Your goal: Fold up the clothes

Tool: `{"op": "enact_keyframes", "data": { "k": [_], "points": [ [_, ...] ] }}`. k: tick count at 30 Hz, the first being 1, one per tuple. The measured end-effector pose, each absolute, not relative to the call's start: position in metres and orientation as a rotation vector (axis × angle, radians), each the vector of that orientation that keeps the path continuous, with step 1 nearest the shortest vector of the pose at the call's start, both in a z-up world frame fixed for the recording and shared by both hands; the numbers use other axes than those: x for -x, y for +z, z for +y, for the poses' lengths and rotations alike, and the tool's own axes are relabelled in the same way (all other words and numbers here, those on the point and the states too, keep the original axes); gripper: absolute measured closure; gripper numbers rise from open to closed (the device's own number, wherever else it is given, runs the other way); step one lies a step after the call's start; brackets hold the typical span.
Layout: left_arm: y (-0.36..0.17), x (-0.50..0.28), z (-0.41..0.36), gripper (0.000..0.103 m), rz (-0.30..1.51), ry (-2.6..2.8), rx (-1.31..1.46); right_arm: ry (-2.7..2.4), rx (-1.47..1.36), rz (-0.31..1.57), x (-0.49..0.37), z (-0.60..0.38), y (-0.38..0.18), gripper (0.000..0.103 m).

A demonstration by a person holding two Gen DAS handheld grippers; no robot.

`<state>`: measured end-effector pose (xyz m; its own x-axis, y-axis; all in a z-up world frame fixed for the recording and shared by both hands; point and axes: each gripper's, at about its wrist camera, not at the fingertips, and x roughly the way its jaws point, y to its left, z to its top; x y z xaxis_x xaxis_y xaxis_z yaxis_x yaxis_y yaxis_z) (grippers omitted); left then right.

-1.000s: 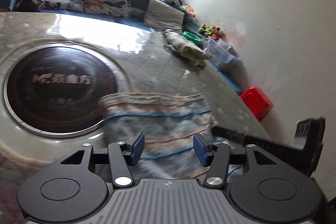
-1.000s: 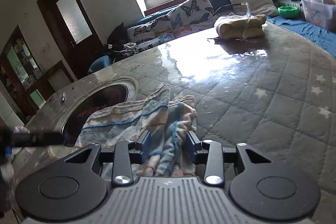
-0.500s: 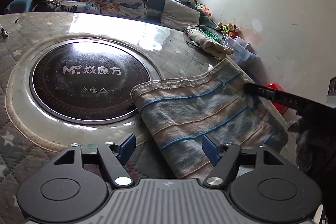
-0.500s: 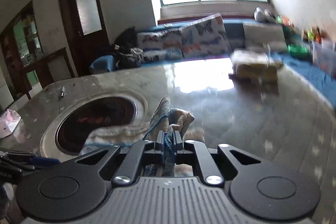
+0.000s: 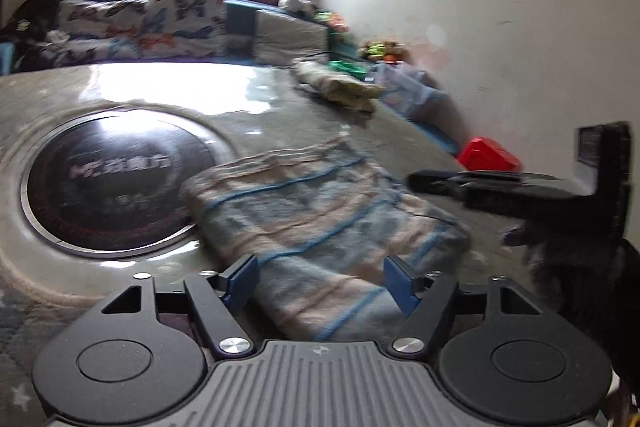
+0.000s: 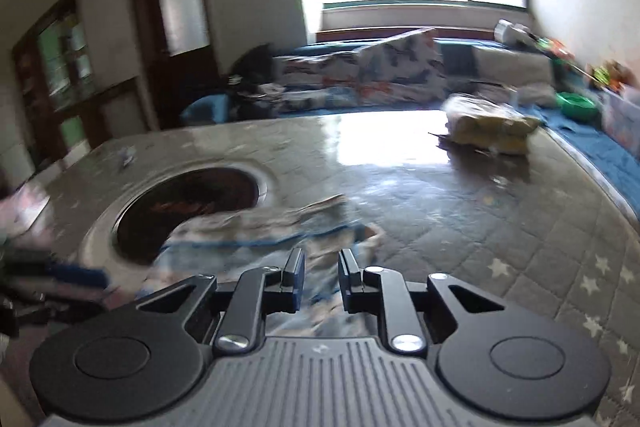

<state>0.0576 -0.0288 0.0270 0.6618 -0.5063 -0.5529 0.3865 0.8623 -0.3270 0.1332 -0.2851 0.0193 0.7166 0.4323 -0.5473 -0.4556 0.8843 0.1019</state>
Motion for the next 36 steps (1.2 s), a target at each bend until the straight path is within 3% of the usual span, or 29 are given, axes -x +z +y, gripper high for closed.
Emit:
{"op": "enact_keyframes", "data": {
  "k": [6, 10, 20, 23, 26, 36],
  "points": [
    [0.007, -0.056, -0.056, 0.064, 0.721, -0.599, 0.117, 0.465, 0.053, 0.661, -0.130, -0.286, -0.012, 0.086],
    [-0.009, -0.061, -0.055, 0.071, 0.760, -0.603, 0.094, 0.456, 0.013, 0.662, -0.127, -0.293, -0.015, 0.087],
    [-0.004, -0.065, -0.034, 0.071, 0.792, -0.619, 0.069, 0.460, -0.009, 0.722, -0.110, -0.292, -0.012, 0.086],
    [0.009, -0.081, -0.028, 0.068, 0.768, -0.590, 0.091, 0.468, 0.006, 0.708, -0.112, -0.288, -0.004, 0.081],
    [0.017, -0.101, -0.026, 0.062, 0.749, -0.549, 0.130, 0.472, -0.013, 0.681, -0.124, -0.282, 0.005, 0.077],
    [0.010, -0.170, -0.027, 0.062, 0.760, -0.438, 0.193, 0.483, -0.011, 0.722, -0.200, -0.244, 0.006, 0.077]
  ]
}}
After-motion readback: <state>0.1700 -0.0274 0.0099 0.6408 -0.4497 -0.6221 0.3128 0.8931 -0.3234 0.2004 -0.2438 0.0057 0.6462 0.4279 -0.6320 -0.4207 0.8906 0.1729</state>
